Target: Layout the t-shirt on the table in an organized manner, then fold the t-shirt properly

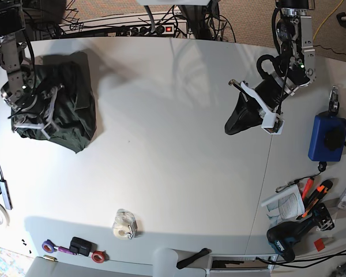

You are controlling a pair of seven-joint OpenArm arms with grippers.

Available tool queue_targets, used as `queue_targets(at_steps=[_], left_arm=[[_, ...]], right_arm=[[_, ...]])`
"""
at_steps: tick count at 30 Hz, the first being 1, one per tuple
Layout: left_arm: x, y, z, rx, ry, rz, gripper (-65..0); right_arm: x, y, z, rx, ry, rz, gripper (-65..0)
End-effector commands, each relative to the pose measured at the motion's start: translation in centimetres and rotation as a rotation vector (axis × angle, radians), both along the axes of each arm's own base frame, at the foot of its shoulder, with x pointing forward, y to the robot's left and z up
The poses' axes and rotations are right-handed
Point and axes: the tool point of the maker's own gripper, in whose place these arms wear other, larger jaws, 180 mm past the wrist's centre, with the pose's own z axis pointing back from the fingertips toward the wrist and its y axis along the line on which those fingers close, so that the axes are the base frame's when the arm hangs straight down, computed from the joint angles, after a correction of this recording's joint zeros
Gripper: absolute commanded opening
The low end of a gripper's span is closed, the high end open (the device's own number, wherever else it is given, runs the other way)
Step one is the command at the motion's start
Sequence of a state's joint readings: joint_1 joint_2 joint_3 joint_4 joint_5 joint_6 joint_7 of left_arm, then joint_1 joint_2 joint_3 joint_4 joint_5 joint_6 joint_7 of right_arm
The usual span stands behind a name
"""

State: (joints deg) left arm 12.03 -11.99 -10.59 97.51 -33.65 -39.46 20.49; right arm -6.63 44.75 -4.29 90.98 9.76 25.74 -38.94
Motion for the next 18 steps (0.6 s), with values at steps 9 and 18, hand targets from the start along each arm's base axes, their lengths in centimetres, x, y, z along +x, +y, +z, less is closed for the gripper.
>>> queue_targets(at_steps=[9, 18], left_arm=[[1.2, 0.1, 2.7, -0.036, -0.092, 0.004, -65.0], [1.6, 5.7, 3.3, -0.008, -0.132, 0.160, -65.0]], right_arm=[[3.9, 0.4, 12.1, 0.114, -0.343, -0.009, -65.0], [2.3, 8.6, 13.1, 0.350, -0.423, 0.112, -65.0]])
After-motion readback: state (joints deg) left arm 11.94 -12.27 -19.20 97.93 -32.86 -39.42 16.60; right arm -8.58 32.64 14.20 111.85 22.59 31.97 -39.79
